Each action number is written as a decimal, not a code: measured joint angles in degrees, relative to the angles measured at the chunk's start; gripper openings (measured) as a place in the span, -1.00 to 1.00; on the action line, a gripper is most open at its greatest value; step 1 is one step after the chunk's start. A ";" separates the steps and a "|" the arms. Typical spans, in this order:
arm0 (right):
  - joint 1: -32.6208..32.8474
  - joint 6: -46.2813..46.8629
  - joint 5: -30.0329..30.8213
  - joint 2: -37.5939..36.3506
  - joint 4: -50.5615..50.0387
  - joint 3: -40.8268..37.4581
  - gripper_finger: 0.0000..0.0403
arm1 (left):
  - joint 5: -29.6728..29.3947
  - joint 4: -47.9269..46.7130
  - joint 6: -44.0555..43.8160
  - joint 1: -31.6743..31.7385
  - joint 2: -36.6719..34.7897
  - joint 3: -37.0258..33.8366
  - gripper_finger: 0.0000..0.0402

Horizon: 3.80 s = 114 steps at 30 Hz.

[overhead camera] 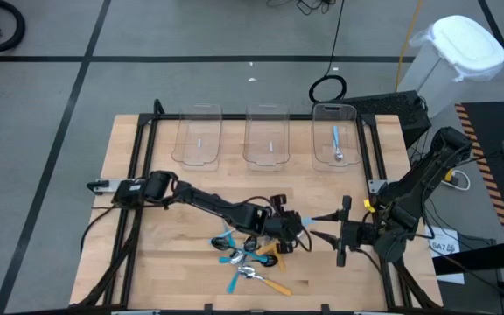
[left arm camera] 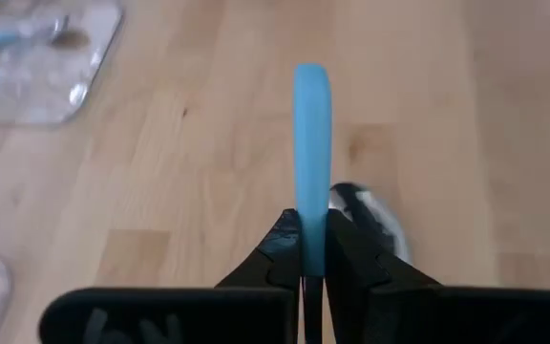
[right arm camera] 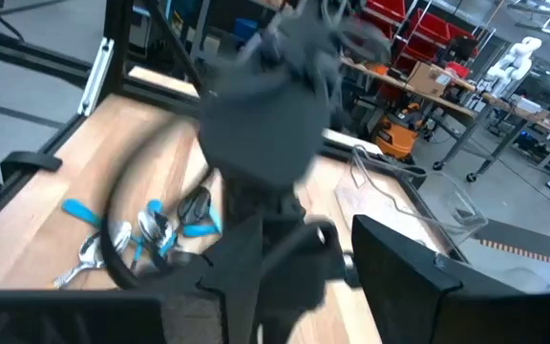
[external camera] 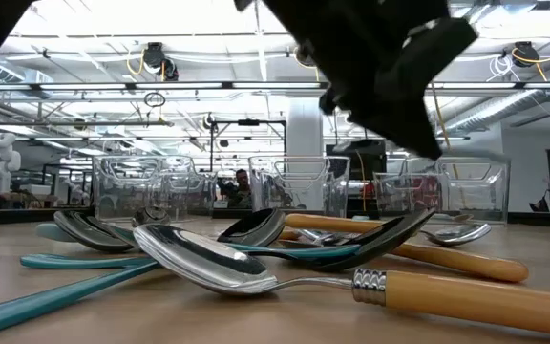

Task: Sort silverware by color (type)
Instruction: Put the light blue spoon into the right transparent bin

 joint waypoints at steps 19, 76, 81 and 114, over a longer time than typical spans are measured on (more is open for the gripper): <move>4.67 11.28 -3.24 -4.90 -11.35 -0.02 -0.22 | -0.47 3.86 7.52 -4.20 -2.74 3.43 -0.90; 15.32 4.51 -3.23 -2.97 -9.49 0.90 -0.11 | 46.24 62.10 -6.81 1.42 -3.21 -15.17 -0.90; 15.30 0.81 -5.37 -2.82 -5.69 0.90 -0.14 | 46.20 62.29 -6.52 1.44 -3.21 -15.17 -0.90; 11.49 -14.13 -12.37 1.55 4.75 0.89 -0.77 | 47.23 60.21 -9.11 1.69 -3.13 -15.22 -0.90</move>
